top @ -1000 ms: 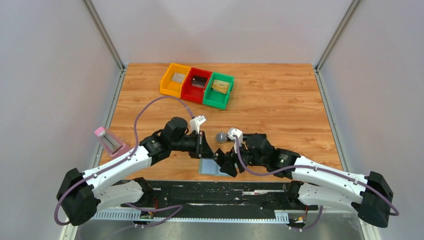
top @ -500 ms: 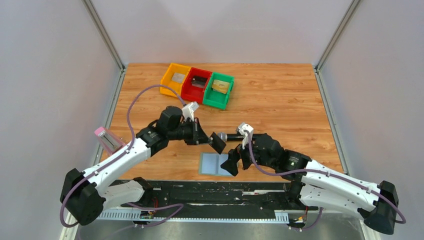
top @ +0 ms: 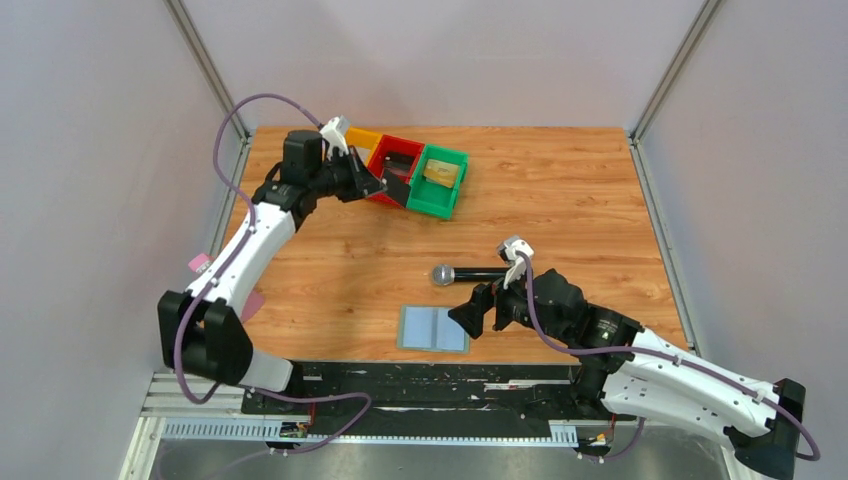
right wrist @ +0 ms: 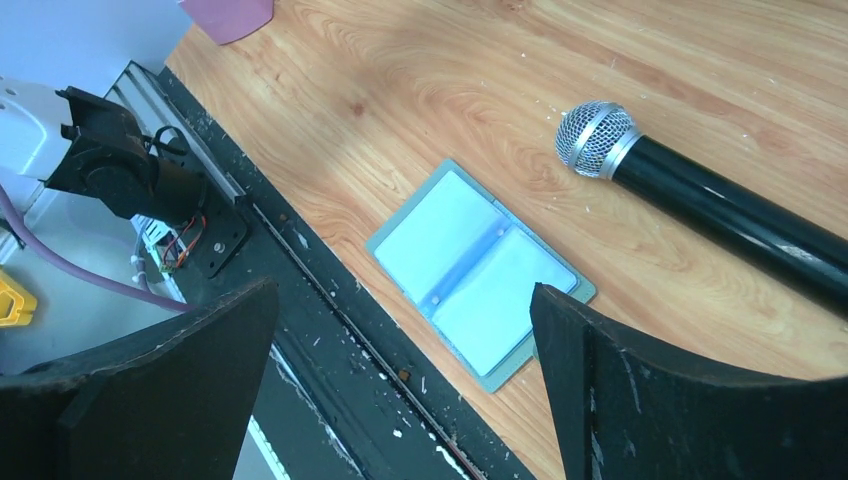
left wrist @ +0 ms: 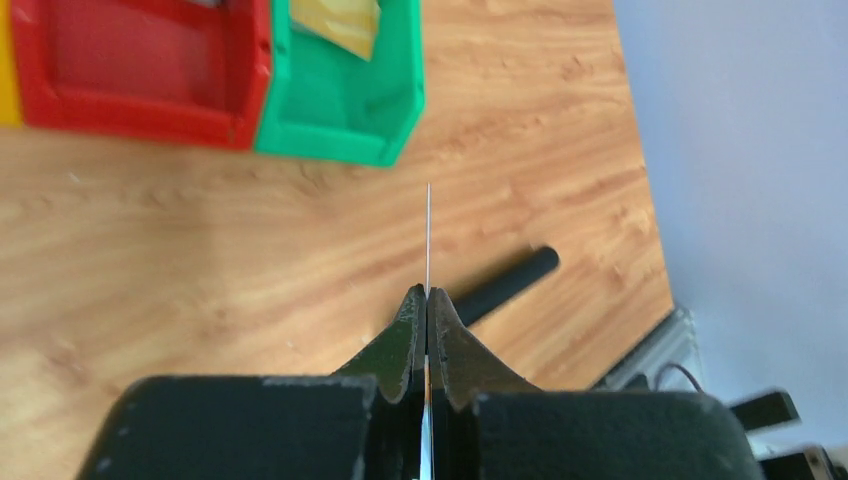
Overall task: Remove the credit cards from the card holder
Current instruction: Place the credit card in the storage box, then reset both arms
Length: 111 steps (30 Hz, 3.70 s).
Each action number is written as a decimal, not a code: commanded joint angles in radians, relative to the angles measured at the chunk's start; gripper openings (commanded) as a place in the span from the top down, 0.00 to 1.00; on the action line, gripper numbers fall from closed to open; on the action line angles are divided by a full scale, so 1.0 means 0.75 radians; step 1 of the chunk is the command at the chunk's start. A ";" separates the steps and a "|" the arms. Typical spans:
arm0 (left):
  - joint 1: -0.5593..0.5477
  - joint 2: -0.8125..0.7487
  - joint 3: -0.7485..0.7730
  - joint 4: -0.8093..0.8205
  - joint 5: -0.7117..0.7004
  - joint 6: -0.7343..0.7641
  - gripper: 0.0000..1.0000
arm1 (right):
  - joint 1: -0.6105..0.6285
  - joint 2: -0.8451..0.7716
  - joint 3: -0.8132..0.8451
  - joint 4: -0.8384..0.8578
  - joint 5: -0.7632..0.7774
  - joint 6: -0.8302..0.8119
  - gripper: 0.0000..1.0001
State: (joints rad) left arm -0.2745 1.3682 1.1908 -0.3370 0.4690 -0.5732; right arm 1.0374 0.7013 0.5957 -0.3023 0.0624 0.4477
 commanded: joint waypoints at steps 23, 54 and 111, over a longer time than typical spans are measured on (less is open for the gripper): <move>0.184 1.076 0.944 0.180 0.094 0.180 1.00 | -0.006 0.444 0.243 0.023 0.058 -0.122 0.00; 0.184 1.404 1.186 0.251 0.117 0.197 0.84 | -0.033 0.583 0.363 0.025 0.034 -0.124 0.00; 0.165 0.617 0.577 -0.163 0.143 0.240 0.61 | -0.052 0.448 0.299 -0.363 0.448 0.426 0.00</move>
State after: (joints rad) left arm -0.1417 2.0277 1.7710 -0.4240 0.5449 -0.4095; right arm 1.0000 1.0809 0.8215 -0.5007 0.3424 0.6834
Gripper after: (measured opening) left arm 0.393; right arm 0.998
